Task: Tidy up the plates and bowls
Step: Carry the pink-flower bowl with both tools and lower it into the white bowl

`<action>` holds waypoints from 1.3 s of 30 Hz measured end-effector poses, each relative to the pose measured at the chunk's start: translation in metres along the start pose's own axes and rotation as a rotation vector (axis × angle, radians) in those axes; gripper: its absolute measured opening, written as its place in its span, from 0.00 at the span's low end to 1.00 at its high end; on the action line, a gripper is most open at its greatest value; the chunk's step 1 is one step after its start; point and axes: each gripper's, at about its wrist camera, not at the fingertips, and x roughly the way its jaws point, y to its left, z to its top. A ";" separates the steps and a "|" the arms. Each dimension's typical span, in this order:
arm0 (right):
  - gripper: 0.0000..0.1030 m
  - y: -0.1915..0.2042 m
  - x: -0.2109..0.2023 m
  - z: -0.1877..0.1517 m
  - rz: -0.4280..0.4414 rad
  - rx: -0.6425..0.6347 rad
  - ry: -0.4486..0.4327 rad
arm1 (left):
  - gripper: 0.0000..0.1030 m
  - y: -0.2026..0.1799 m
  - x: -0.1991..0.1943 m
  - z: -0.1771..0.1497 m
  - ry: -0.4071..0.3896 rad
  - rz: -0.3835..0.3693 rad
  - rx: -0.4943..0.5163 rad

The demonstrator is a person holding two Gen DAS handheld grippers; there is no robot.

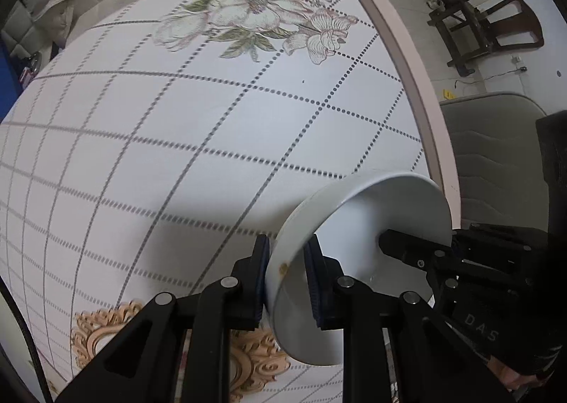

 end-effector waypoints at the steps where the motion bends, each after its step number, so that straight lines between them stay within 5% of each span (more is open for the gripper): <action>1: 0.10 0.006 -0.003 -0.002 0.002 -0.008 -0.001 | 0.17 0.004 -0.006 -0.006 -0.007 -0.001 -0.006; 8: 0.10 0.071 -0.019 -0.037 -0.007 -0.101 -0.019 | 0.17 0.045 -0.049 -0.064 -0.063 0.005 -0.061; 16: 0.09 0.144 -0.029 -0.122 0.011 -0.193 -0.008 | 0.17 0.083 -0.082 -0.143 -0.111 0.044 -0.094; 27: 0.09 0.219 0.016 -0.250 0.011 -0.269 0.098 | 0.16 0.128 -0.071 -0.263 -0.075 0.054 -0.202; 39: 0.09 0.225 0.071 -0.272 -0.028 -0.216 0.158 | 0.17 0.153 -0.027 -0.296 0.002 0.030 -0.283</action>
